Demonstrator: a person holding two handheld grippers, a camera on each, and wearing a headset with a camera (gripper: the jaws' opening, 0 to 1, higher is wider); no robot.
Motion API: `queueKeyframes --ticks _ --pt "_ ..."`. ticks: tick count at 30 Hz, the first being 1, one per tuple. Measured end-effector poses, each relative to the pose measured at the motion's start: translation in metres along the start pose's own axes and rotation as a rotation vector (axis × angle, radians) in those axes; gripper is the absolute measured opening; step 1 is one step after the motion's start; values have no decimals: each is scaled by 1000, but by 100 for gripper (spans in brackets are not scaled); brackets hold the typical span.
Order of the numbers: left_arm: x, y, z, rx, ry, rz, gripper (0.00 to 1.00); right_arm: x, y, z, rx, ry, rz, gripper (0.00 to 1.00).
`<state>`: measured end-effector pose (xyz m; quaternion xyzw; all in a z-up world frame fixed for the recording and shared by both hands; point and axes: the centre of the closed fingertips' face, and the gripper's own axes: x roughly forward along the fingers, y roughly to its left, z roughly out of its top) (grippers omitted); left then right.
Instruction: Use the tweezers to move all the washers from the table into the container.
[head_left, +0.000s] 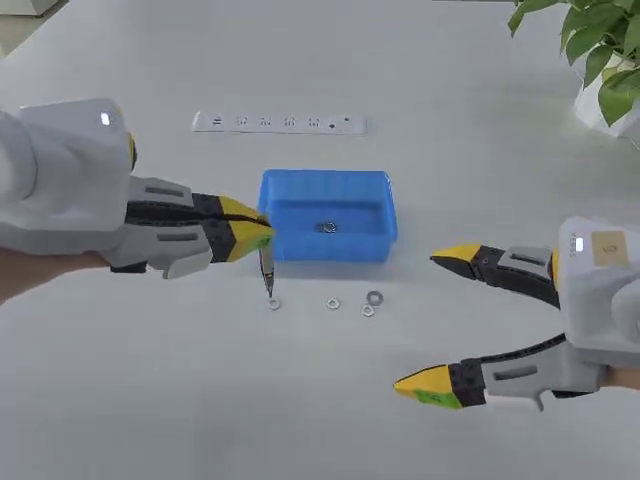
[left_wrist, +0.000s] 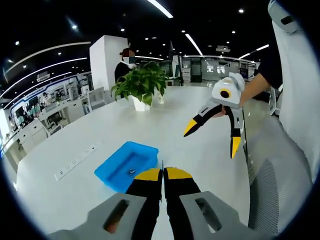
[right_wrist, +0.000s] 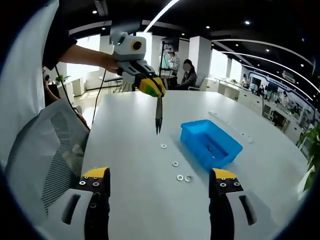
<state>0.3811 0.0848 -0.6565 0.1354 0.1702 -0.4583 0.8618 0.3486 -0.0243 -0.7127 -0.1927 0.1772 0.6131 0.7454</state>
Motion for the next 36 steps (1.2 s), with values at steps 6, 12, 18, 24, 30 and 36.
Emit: queueKeyframes --ticks 6,12,18,24,30,36 --pt "-4 -2 -9 -8 -32 16 5 2 10 -7 14 21 21 90" --pt "-4 -6 -23 -3 -8 20 5 8 15 -10 29 26 30 94" --pt "-1 -5 -28 -19 -10 35 5 14 25 -13 27 34 63 94" --pt "3 3 -23 -21 -29 41 5 16 30 -16 55 28 79 95" --pt "13 4 -27 2 -24 41 5 18 31 -19 58 32 81 95" --pt "15 7 -29 4 -19 37 5 22 29 -21 73 31 87 95"
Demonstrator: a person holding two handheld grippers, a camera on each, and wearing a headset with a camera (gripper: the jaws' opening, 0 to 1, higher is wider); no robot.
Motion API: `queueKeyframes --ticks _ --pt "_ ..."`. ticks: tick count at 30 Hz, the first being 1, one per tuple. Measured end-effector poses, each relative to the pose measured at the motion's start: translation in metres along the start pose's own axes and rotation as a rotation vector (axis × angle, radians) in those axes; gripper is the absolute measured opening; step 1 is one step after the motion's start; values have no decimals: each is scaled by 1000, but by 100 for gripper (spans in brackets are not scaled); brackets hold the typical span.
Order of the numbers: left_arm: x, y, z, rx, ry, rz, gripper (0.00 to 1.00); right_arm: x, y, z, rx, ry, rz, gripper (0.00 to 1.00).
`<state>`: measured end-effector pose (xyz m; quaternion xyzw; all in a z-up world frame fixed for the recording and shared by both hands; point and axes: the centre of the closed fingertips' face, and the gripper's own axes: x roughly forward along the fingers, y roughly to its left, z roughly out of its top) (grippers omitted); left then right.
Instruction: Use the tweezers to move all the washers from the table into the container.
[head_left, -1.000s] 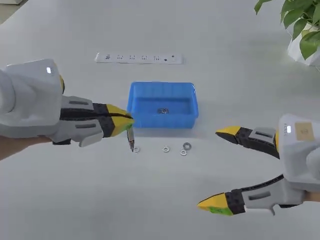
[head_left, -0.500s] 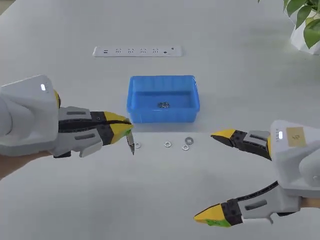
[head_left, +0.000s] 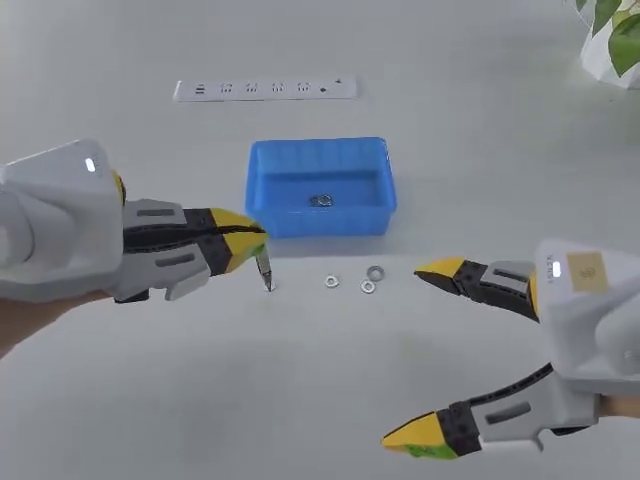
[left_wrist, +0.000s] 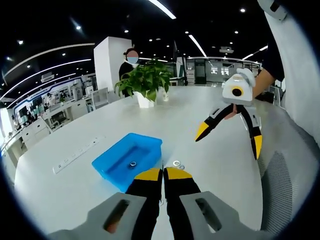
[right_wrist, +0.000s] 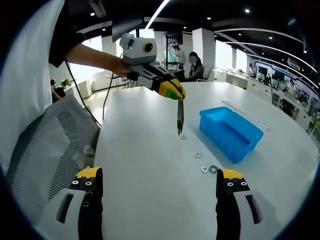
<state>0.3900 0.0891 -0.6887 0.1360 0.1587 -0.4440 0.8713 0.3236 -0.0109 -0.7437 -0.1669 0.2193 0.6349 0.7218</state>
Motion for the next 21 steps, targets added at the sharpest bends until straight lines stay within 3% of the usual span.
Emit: queueKeyframes --ticks 21 --pt "8 2 -7 17 -2 -15 5 3 4 -6 48 2 18 93"
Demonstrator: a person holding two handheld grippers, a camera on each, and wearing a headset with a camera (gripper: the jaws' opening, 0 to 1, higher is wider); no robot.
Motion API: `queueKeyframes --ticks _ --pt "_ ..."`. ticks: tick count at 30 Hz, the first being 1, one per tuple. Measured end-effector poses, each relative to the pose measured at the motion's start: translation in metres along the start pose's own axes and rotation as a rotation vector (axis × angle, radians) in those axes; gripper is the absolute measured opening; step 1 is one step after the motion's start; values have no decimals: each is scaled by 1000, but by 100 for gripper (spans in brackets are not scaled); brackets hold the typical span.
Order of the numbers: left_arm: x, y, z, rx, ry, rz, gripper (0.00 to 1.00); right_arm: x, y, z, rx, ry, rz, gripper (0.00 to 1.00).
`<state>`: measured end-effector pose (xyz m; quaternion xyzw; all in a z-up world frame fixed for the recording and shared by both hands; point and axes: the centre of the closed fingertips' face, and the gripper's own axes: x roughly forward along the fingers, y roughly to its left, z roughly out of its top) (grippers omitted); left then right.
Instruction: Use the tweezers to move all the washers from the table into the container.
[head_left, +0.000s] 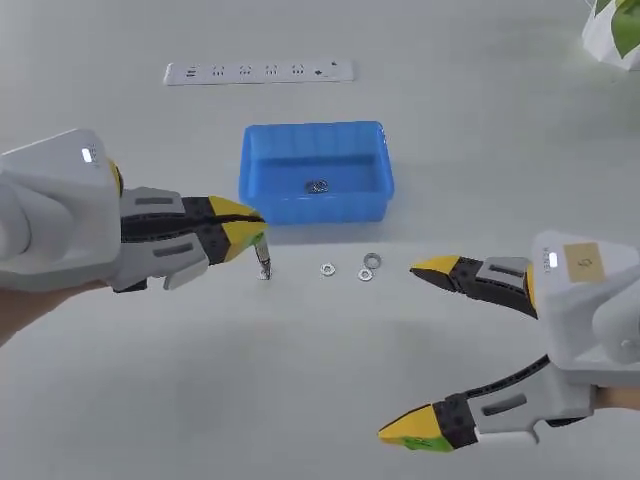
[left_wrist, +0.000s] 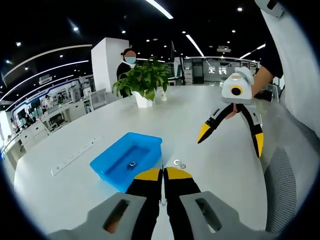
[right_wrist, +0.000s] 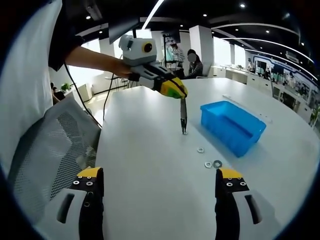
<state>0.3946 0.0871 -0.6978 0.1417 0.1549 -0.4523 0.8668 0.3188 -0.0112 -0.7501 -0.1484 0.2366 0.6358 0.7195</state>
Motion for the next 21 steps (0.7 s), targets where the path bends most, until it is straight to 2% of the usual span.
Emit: queueKeyframes --ticks 3,13,18,21 --pt "0 -1 -3 -1 11 -6 5 0 0 0 5 -1 2 93" --pt "-2 -1 -3 -8 7 -5 5 9 2 5 -5 0 24 92" --pt "-3 -3 -4 14 23 -31 5 20 -7 19 -9 -30 30 91" --pt "-3 -2 -4 6 24 -33 5 34 -13 32 -35 -45 46 89"
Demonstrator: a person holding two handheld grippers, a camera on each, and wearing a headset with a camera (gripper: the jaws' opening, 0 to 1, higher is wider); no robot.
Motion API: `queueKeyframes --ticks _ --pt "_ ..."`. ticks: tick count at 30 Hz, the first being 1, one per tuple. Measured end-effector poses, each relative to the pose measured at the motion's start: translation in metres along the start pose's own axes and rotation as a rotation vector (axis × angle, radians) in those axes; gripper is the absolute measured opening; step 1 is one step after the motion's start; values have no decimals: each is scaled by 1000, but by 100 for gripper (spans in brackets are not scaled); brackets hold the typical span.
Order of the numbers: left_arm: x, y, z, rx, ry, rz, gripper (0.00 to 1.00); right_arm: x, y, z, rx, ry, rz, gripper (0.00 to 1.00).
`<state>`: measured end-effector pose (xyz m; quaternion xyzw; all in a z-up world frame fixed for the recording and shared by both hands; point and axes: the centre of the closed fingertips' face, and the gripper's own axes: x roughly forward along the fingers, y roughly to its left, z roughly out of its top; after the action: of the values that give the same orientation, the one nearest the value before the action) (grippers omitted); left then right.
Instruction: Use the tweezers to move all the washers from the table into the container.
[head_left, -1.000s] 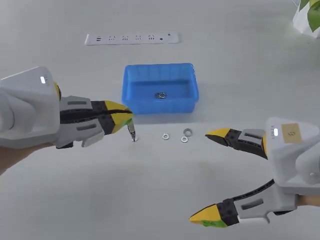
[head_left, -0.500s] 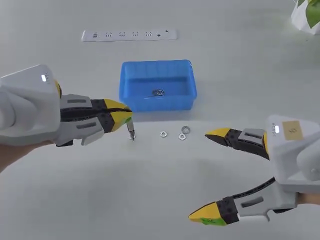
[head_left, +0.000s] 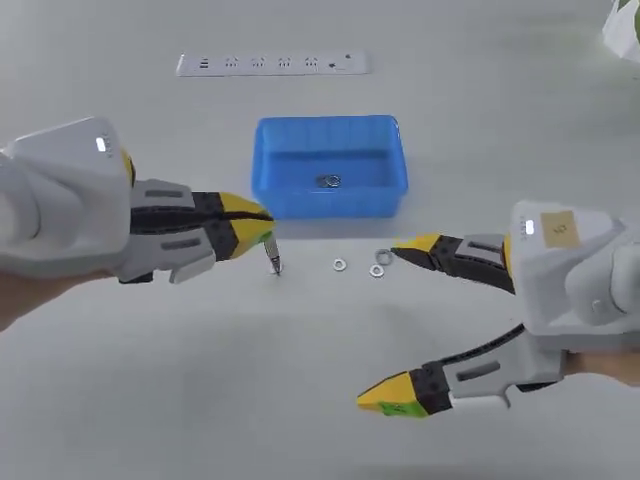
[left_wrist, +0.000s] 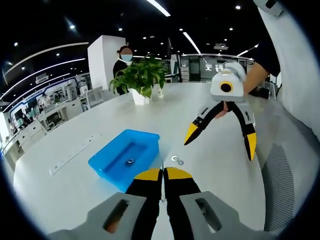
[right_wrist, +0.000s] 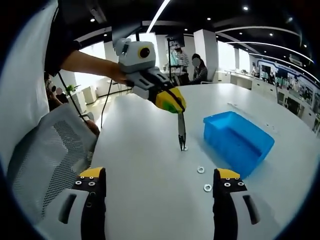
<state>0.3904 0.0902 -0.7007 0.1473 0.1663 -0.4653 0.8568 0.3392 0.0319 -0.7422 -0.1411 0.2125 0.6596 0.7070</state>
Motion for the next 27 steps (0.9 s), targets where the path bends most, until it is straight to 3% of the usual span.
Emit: queueKeyframes --ticks 9,11,13,17,27 --pt "-2 4 -2 -43 -3 -3 5 45 -15 33 -68 -27 61 82" --pt "-3 5 -2 -47 -3 -4 5 53 -23 41 -120 -48 51 75" --pt "-3 6 -2 -50 -1 -2 5 59 -27 43 -128 -55 55 65" --pt "-4 5 -3 -55 0 -7 5 71 -35 42 -131 -27 80 62" --pt "-3 -1 -2 -63 -6 -22 5 85 -30 25 -180 66 185 35"
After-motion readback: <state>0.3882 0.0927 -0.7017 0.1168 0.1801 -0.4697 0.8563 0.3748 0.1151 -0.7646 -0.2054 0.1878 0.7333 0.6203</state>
